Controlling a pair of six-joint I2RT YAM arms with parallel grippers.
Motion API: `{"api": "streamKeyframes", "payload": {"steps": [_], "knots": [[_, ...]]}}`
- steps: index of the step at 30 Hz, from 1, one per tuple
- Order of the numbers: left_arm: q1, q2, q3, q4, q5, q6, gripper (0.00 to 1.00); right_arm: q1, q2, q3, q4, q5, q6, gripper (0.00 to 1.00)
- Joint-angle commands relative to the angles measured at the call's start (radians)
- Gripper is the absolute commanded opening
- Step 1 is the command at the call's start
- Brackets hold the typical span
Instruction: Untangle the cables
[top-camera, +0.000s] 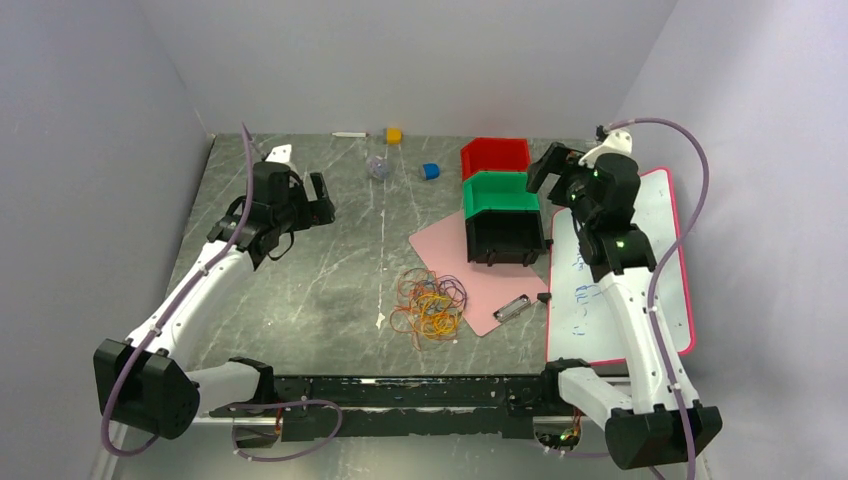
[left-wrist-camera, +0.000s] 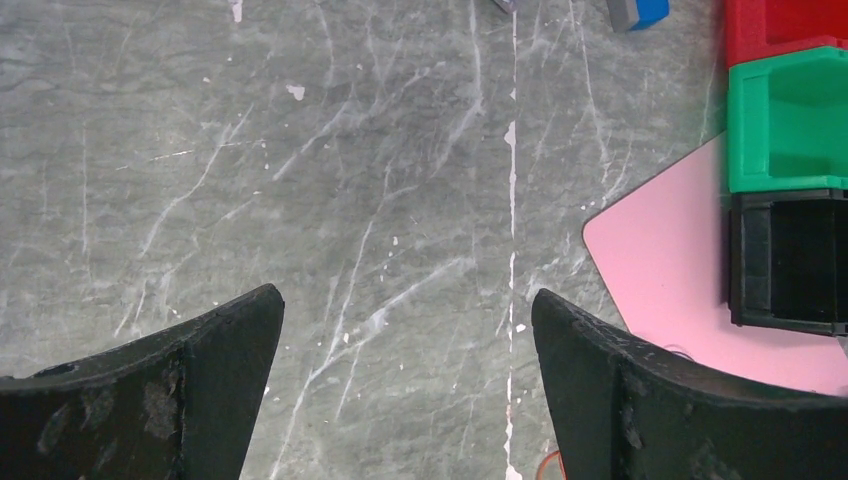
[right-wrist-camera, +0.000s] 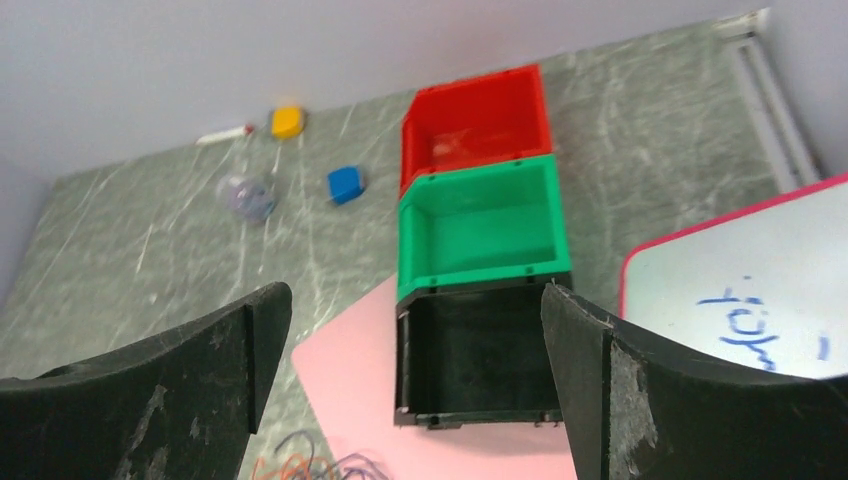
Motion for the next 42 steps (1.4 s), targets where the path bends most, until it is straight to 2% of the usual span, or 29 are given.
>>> {"api": "streamKeyframes", "payload": {"steps": [1, 5, 10, 13, 17, 22, 27, 34, 42], "knots": [[-0.011, 0.010, 0.048, 0.039, 0.060, 0.001, 0.99, 0.001, 0.044, 0.030, -0.091, -0.196, -0.021, 1.00], [-0.012, 0.010, 0.037, 0.054, 0.101, -0.006, 0.99, 0.098, 0.072, 0.009, -0.134, -0.147, -0.026, 1.00], [-0.012, 0.003, 0.013, 0.056, 0.129, -0.006, 0.95, 0.321, 0.092, -0.066, -0.148, -0.050, -0.016, 1.00], [-0.013, -0.025, -0.025, 0.077, 0.126, -0.009, 0.95, 0.387, 0.120, -0.108, -0.128, -0.080, 0.000, 0.96], [-0.012, -0.051, -0.074, 0.121, 0.189, -0.007, 0.93, 0.511, 0.168, -0.155, -0.103, -0.087, 0.021, 0.89], [-0.014, -0.040, -0.106, 0.161, 0.277, -0.009, 0.88, 0.605, 0.232, -0.204, -0.056, -0.078, 0.071, 0.82], [-0.052, -0.007, -0.148, 0.182, 0.326, -0.031, 0.83, 0.667, 0.286, -0.250, -0.031, 0.003, 0.175, 0.74], [-0.174, 0.071, -0.242, 0.270, 0.376, -0.060, 0.72, 0.672, 0.304, -0.360, 0.048, 0.034, 0.295, 0.67], [-0.250, 0.210, -0.195, 0.323, 0.403, 0.000, 0.63, 0.672, 0.334, -0.469, 0.132, 0.074, 0.374, 0.59]]}}
